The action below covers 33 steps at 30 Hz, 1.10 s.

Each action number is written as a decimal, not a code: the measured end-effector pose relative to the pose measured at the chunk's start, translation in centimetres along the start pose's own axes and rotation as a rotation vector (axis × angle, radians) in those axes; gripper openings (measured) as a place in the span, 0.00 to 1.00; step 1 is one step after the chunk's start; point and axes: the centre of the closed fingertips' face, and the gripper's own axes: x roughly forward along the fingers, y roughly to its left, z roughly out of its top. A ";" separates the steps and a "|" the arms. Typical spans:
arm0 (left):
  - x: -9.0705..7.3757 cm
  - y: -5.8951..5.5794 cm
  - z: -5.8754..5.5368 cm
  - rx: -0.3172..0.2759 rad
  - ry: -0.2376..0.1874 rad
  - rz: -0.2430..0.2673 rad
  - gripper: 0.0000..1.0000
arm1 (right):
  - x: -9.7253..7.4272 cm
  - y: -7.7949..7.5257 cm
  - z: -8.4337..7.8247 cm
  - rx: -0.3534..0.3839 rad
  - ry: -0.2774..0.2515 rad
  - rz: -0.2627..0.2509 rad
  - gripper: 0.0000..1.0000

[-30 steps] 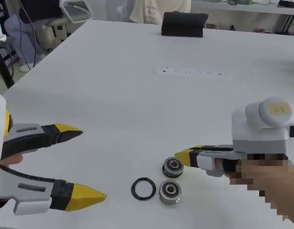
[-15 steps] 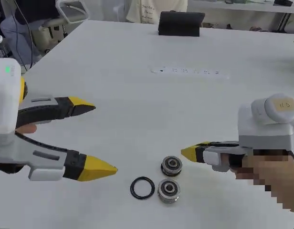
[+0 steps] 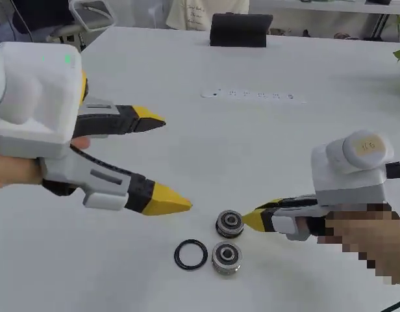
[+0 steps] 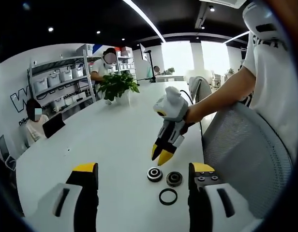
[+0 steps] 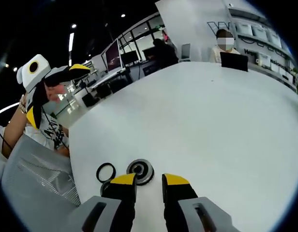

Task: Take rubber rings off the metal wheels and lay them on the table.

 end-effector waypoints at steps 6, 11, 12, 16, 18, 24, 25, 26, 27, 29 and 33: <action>2.2 0.4 0.4 0.012 -0.019 -0.017 0.66 | 0.0 0.1 -0.3 -0.016 0.010 0.007 0.19; 4.0 0.3 0.3 0.019 -0.020 -0.046 0.64 | 0.2 0.1 -0.8 -0.025 0.025 0.010 0.20; 4.3 0.3 0.2 0.023 -0.016 -0.050 0.64 | 0.3 0.0 -1.0 -0.030 0.031 0.014 0.20; 5.7 0.9 -0.1 0.035 -0.016 -0.052 0.62 | 0.4 0.2 -1.2 -0.045 0.039 0.023 0.21; 6.4 1.3 0.1 0.020 -0.029 -0.045 0.58 | 0.5 0.3 -1.3 -0.058 0.042 0.031 0.21; 8.6 1.7 -0.7 0.006 -0.041 -0.012 0.52 | 0.9 0.5 -1.9 -0.090 0.064 0.039 0.22; 8.9 1.5 -1.2 0.006 -0.040 -0.004 0.51 | 0.9 0.6 -2.0 -0.097 0.068 0.040 0.22; 9.0 1.3 -1.6 0.005 -0.042 -0.001 0.49 | 0.9 0.6 -2.1 -0.101 0.070 0.042 0.22; 9.2 1.1 -2.0 -0.012 -0.049 0.001 0.48 | 1.0 0.7 -2.1 -0.107 0.072 0.042 0.22; 9.5 0.6 -2.8 -0.032 -0.046 -0.008 0.43 | 1.0 0.7 -2.1 -0.113 0.072 0.044 0.22; 10.0 -0.3 -5.1 -0.032 0.016 -0.025 0.39 | 1.2 0.9 -2.3 -0.124 0.076 0.049 0.22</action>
